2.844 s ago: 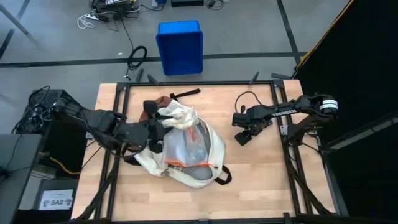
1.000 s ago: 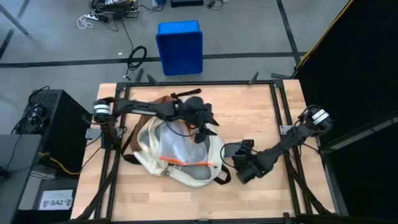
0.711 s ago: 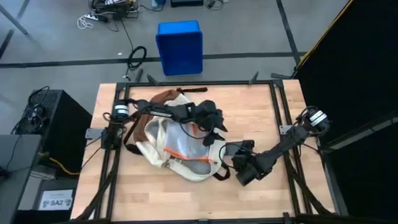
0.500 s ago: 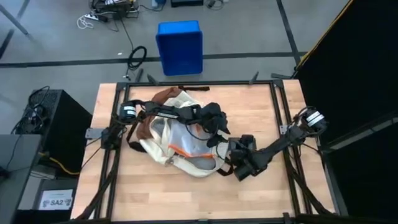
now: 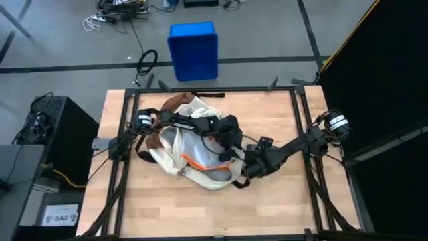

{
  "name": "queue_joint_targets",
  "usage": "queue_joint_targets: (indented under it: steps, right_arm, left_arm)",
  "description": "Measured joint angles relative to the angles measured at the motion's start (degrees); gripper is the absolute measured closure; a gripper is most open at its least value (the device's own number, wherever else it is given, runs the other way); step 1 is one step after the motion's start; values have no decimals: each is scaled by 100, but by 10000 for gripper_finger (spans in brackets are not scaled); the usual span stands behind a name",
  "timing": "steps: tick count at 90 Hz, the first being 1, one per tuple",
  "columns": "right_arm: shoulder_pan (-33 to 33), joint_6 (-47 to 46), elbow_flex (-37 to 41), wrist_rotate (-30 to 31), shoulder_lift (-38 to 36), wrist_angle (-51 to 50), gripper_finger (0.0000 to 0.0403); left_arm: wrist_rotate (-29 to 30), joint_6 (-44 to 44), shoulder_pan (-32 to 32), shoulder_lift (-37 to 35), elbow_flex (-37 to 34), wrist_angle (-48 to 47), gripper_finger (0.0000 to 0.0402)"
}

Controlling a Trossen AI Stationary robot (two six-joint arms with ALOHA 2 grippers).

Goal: Unpack backpack
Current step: Put the pink cellphone into the white backpack

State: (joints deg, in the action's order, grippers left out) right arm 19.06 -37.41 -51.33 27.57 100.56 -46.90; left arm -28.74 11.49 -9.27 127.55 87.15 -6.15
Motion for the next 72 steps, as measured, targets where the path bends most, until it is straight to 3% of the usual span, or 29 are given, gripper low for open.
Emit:
queue_joint_targets:
  steps: [15, 28, 44, 57, 72]
  right_arm:
    - [-264, -113, -9, -750, -27, 71, 122]
    - [-318, -103, -16, -1182, -42, 198, 163]
    - [-221, -63, -209, -1260, -41, 247, 208]
    - [-76, -59, -397, -1886, -62, 1005, 233]
    - [17, 122, -393, -2159, -23, 2059, 239]
  left_arm:
    - [-12, 315, -33, -74, 11, -987, 206]
    - [12, 483, -49, -106, 15, -1618, 238]
    - [84, 501, -124, -395, -23, -2044, 279]
    - [508, 592, -143, -982, -223, -2505, 303]
    - [1319, 401, -106, -2158, -1072, -2506, 324]
